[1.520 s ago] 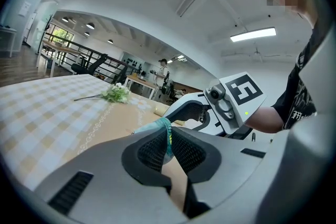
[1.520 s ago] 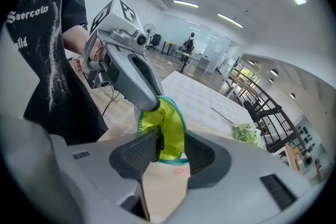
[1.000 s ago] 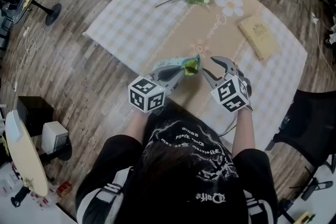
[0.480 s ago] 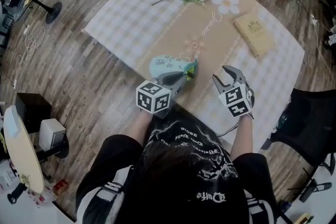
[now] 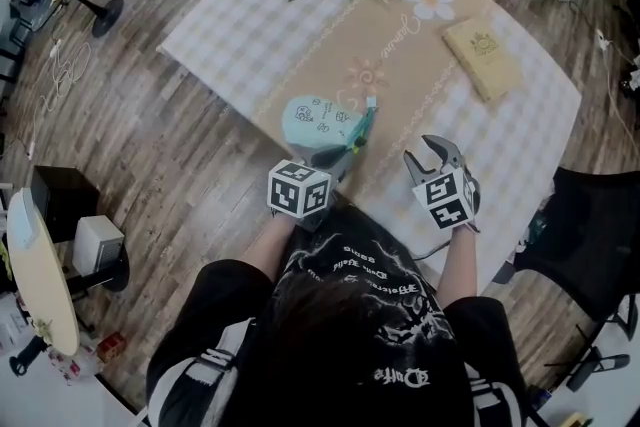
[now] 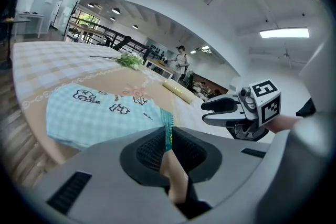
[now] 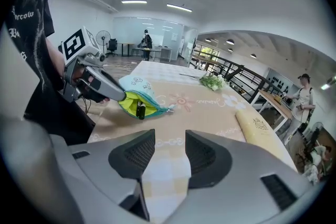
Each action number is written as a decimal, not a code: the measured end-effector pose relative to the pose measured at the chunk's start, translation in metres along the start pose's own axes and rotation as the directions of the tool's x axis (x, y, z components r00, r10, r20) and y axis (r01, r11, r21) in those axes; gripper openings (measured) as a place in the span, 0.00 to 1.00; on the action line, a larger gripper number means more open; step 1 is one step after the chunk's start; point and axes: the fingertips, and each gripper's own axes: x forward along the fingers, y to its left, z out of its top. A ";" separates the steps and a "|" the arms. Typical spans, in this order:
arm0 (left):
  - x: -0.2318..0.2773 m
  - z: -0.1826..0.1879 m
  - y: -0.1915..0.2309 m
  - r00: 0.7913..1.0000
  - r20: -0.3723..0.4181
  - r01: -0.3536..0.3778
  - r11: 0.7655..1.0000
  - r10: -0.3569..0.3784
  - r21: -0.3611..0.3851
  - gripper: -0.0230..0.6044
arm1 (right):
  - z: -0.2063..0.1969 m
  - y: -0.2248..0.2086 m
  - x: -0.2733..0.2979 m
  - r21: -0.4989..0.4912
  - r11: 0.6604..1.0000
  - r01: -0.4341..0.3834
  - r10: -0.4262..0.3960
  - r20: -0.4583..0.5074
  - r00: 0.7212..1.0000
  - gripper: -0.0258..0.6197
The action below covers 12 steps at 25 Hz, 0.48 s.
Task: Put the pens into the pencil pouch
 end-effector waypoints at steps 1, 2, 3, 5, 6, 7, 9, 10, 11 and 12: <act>0.002 -0.007 0.000 1.000 -0.020 -0.010 1.000 0.010 -0.005 0.10 | -0.002 0.002 0.000 0.000 1.000 -0.003 0.003 0.000 1.000 0.33; 0.004 -0.013 0.001 0.999 -0.040 -0.022 1.000 0.021 -0.011 0.10 | -0.003 0.005 0.000 -0.001 1.000 -0.007 0.007 0.002 1.000 0.33; 0.005 -0.019 0.001 0.998 -0.056 -0.034 0.999 0.033 -0.018 0.10 | -0.004 0.008 -0.001 -0.002 1.000 -0.009 0.009 0.005 1.000 0.33; 0.006 -0.028 0.002 0.996 -0.077 -0.056 0.998 0.053 -0.034 0.10 | -0.006 0.012 -0.003 0.005 1.000 -0.013 0.013 0.014 1.000 0.33; 0.006 -0.032 0.002 0.995 -0.086 -0.062 0.997 0.058 -0.042 0.10 | -0.007 0.014 -0.004 0.010 1.000 -0.015 0.015 0.018 1.000 0.33; 0.006 -0.035 0.002 0.993 -0.098 -0.067 0.997 0.062 -0.046 0.10 | -0.008 0.016 -0.005 0.013 1.000 -0.016 0.016 0.020 1.000 0.33; 0.007 -0.042 0.002 0.990 -0.123 -0.077 0.996 0.072 -0.038 0.11 | -0.010 0.021 -0.007 0.010 1.000 -0.014 0.014 0.014 1.000 0.33; 0.008 -0.045 0.001 0.988 -0.136 -0.080 0.996 0.075 -0.028 0.14 | -0.012 0.022 -0.007 0.002 1.000 -0.009 0.009 0.006 1.000 0.33; 0.009 -0.047 0.000 0.986 -0.149 -0.080 0.997 0.076 -0.017 0.22 | -0.013 0.024 -0.008 -0.006 1.000 -0.004 0.004 -0.001 1.000 0.34; 0.010 -0.048 -0.001 0.985 -0.156 -0.079 0.997 0.077 -0.009 0.26 | -0.014 0.026 -0.009 -0.009 1.000 -0.002 0.002 -0.004 1.000 0.34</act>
